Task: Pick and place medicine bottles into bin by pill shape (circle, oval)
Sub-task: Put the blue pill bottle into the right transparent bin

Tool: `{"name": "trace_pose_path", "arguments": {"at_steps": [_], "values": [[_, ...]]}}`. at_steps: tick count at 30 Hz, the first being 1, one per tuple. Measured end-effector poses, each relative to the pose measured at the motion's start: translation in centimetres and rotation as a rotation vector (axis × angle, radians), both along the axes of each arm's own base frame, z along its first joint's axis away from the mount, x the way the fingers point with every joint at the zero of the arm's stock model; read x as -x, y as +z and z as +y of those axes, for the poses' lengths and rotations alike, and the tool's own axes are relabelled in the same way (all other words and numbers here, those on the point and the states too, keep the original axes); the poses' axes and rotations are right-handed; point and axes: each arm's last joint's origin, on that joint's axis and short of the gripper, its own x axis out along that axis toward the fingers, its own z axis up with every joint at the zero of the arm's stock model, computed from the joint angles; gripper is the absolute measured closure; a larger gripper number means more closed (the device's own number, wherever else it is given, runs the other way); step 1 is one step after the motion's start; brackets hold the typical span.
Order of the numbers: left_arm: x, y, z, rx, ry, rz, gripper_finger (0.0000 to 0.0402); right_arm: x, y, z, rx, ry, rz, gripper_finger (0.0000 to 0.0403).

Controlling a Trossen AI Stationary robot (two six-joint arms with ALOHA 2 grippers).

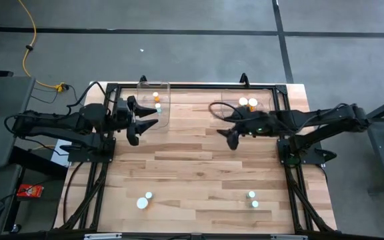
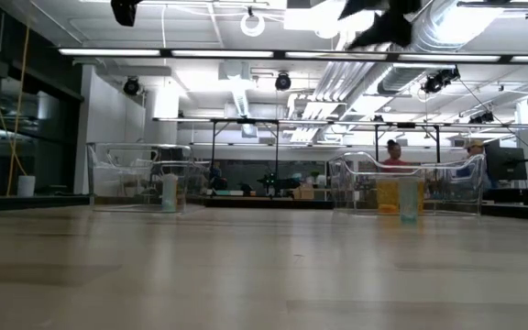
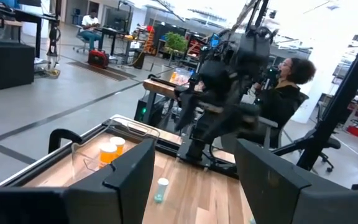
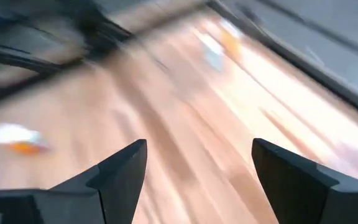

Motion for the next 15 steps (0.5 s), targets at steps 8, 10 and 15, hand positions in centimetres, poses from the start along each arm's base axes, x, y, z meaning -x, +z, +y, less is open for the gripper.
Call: {"name": "trace_pose_path", "arguments": {"at_steps": [8, 10, 15], "values": [[0.0, 0.0, 0.0, 0.024, -0.003, -0.005, 0.019, 1.7, -5.1, -0.4, -0.188, -0.38, 0.39, 0.0121], [0.0, 0.0, 0.0, 0.025, -0.003, -0.005, 0.019, 1.9, -7.0, -0.3, -0.234, -0.409, 0.417, 0.0121], [0.0, 0.0, 0.0, 0.025, -0.003, -0.004, 0.019, 2.5, -10.4, -0.9, -0.281, -0.526, 0.41, 0.0121]]}}
